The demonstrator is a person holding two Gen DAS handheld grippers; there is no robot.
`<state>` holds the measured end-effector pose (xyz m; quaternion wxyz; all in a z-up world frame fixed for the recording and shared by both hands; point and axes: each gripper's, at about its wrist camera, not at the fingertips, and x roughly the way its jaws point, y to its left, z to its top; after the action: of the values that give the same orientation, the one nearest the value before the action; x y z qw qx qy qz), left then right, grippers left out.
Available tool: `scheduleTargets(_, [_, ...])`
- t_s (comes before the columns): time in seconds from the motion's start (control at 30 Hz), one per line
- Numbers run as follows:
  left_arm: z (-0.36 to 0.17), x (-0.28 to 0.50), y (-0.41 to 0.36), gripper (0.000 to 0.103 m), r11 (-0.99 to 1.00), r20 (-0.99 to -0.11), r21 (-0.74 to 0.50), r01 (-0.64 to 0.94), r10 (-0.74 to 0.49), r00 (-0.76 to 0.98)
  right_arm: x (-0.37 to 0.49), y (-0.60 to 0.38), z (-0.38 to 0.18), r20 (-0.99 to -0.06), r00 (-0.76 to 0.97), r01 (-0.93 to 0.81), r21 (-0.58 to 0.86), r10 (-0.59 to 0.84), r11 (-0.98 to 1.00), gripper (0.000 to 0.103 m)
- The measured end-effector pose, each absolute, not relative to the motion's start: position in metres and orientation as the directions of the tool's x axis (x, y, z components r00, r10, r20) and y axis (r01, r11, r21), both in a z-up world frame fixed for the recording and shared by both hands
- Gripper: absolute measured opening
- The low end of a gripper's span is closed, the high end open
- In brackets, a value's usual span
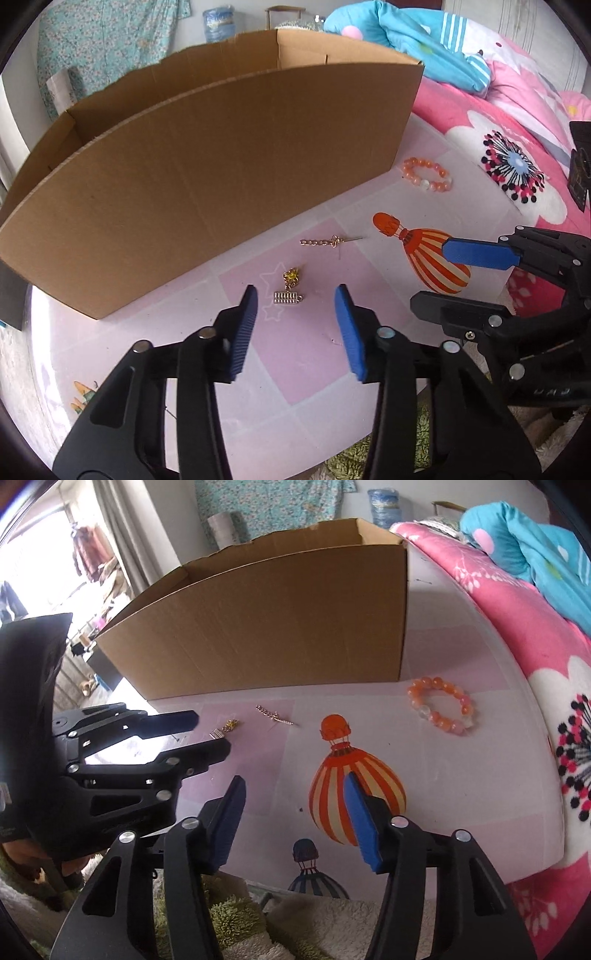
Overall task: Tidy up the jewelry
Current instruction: 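Lower the left gripper onto the gold comb-like charm and close on it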
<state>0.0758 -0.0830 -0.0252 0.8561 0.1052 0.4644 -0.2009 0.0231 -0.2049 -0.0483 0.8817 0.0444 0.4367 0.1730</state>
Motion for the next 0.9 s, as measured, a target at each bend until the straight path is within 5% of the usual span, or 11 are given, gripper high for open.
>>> scheduleTargets(0.9, [-0.028,0.085,-0.086,0.014,0.882,-0.864,0.028,0.471,-0.215,0.454,0.045,-0.216,-0.056,-0.745,0.567,-0.286,0.221,0.351,0.932,0.05])
